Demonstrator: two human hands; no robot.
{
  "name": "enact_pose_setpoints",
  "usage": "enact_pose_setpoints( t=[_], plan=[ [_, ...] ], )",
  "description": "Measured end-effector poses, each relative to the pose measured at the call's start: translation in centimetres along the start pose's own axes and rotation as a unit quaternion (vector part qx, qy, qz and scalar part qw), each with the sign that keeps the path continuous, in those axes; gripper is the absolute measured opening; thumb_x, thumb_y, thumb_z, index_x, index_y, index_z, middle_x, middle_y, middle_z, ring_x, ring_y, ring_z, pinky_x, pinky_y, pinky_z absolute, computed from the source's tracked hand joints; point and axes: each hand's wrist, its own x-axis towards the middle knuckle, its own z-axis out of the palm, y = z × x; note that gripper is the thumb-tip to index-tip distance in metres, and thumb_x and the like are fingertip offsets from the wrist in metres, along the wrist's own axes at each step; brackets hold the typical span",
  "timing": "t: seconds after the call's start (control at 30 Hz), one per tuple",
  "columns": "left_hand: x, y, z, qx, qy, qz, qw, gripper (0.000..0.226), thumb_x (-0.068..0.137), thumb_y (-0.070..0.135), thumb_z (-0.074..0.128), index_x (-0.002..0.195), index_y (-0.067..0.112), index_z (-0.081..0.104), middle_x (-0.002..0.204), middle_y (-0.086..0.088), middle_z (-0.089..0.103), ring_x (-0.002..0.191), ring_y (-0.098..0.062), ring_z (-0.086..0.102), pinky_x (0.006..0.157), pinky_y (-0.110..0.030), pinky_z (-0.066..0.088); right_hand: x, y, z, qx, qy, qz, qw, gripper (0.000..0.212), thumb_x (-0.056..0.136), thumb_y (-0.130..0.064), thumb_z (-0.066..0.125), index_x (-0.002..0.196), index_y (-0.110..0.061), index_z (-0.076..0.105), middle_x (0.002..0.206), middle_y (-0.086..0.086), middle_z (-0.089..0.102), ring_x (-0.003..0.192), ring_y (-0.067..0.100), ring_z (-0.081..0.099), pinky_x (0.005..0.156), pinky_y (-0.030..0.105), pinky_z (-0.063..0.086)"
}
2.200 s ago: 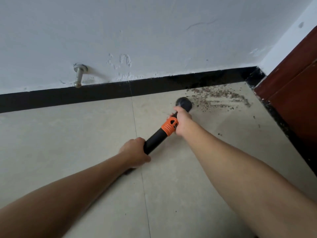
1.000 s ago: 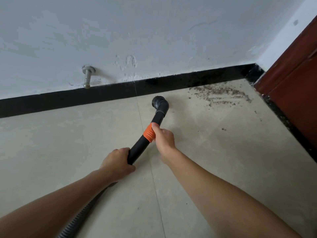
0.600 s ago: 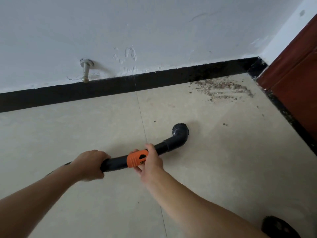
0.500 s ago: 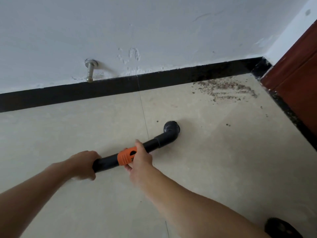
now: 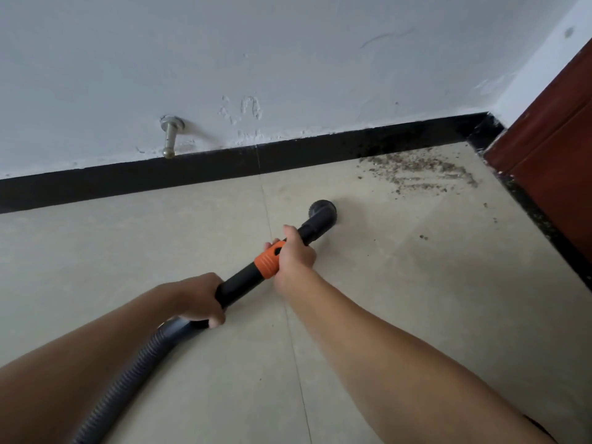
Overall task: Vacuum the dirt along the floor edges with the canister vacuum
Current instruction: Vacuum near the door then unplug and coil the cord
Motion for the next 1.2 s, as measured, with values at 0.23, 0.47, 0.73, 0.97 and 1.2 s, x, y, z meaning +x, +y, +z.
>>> enact_pose_setpoints(
  t=[0.23, 0.47, 0.73, 0.97, 1.2],
  plan=[
    [1.7, 3.7, -0.9, 0.136, -0.035, 0.038, 0.989, 0.021, 0.064, 0.009, 0.066, 0.07, 0.021, 0.05, 0.066, 0.006, 0.055, 0.064, -0.013, 0.055, 0.056, -0.022, 0.039, -1.2, -0.9, -4.2, 0.103, 0.054, 0.023, 0.993, 0.024, 0.083, -0.024, 0.075, 0.096, -0.009, 0.061, 0.074, 0.005, 0.062, 0.061, 0.019, 0.064, 0.066, 0.034, 0.057],
    [3.2, 11.1, -0.2, 0.163, -0.046, 0.118, 0.978, 0.025, 0.067, 0.012, 0.067, 0.089, 0.018, 0.056, 0.08, 0.0, 0.059, 0.072, -0.017, 0.058, 0.062, -0.025, 0.041, -1.5, -4.0, -8.1, 0.108, 0.101, -0.063, 0.987, 0.021, 0.085, -0.006, 0.067, 0.1, -0.013, 0.053, 0.076, 0.006, 0.062, 0.063, 0.02, 0.063, 0.052, 0.022, 0.054],
    [3.6, 15.8, 1.5, 0.117, -0.05, 0.159, 0.979, 0.021, 0.066, 0.015, 0.069, 0.07, 0.021, 0.049, 0.068, 0.003, 0.057, 0.063, -0.013, 0.057, 0.056, -0.022, 0.041, 0.7, -6.5, -10.5, 0.073, 0.15, -0.173, 0.971, 0.038, 0.085, -0.019, 0.074, 0.115, -0.01, 0.052, 0.101, 0.011, 0.065, 0.051, 0.015, 0.067, 0.059, 0.03, 0.058],
    [3.4, 18.0, 1.3, 0.021, -0.049, 0.161, 0.986, 0.024, 0.064, 0.014, 0.069, 0.074, 0.02, 0.048, 0.072, -0.001, 0.058, 0.065, -0.016, 0.057, 0.057, -0.024, 0.044, 3.2, -13.1, -12.2, -0.045, 0.215, -0.208, 0.953, 0.042, 0.087, -0.049, 0.068, 0.082, -0.009, 0.056, 0.077, 0.006, 0.063, 0.062, 0.019, 0.065, 0.077, 0.044, 0.06],
    [2.9, 15.6, 1.2, 0.031, -0.061, 0.152, 0.986, 0.025, 0.066, 0.009, 0.069, 0.068, 0.019, 0.045, 0.063, 0.003, 0.051, 0.056, -0.011, 0.05, 0.05, -0.019, 0.038, 1.4, -8.1, -10.7, -0.049, 0.121, -0.168, 0.977, 0.052, 0.08, -0.033, 0.077, 0.121, -0.018, 0.05, 0.103, 0.003, 0.064, 0.082, 0.022, 0.07, 0.083, 0.042, 0.058]
  ],
)
